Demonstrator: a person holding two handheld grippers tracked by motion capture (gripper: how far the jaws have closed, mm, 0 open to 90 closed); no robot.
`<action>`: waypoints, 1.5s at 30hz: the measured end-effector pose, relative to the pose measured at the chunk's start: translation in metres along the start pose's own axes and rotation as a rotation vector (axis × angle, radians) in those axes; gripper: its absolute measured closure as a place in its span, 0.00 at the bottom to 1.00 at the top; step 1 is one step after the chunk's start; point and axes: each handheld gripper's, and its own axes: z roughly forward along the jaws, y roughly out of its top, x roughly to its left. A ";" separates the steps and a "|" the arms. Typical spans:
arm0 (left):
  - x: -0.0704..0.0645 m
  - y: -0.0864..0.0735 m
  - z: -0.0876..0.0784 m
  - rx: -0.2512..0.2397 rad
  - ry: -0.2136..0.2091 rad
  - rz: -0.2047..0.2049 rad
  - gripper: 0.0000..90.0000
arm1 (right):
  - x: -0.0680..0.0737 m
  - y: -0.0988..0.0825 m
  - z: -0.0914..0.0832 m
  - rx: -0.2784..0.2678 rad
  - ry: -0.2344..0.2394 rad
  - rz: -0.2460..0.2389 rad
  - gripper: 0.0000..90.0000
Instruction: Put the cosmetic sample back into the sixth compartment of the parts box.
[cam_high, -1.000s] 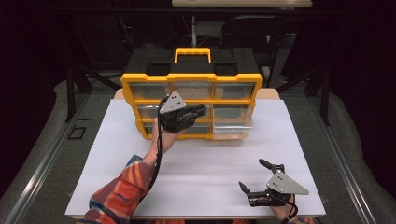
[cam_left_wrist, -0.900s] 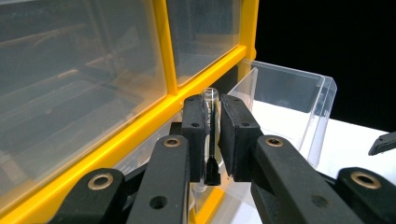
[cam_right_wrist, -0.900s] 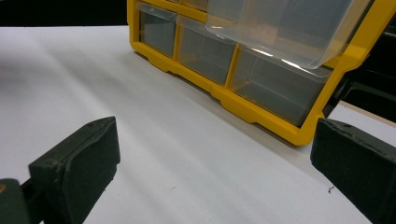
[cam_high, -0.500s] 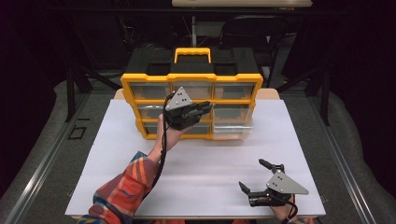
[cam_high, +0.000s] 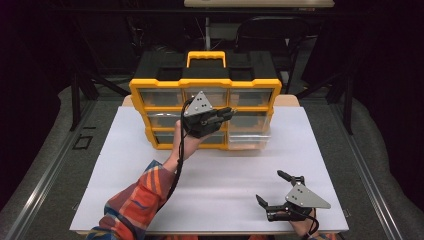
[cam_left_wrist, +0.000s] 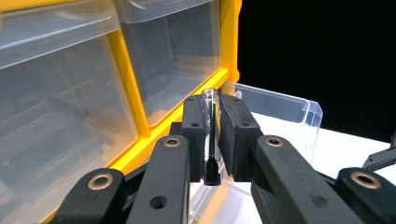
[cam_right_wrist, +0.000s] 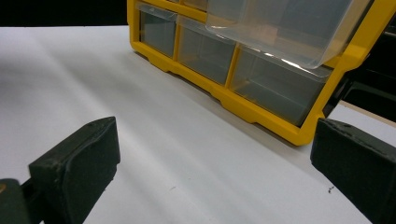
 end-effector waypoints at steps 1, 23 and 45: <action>0.000 0.000 0.001 0.001 0.000 0.002 0.89 | 0.000 0.000 0.000 0.000 0.000 0.000 0.01; -0.008 0.003 0.014 0.018 -0.038 0.016 0.89 | 0.000 0.000 0.000 0.001 0.000 -0.001 0.01; -0.014 0.000 0.028 0.068 -0.069 0.031 0.89 | 0.000 0.000 0.000 0.006 0.001 -0.001 0.01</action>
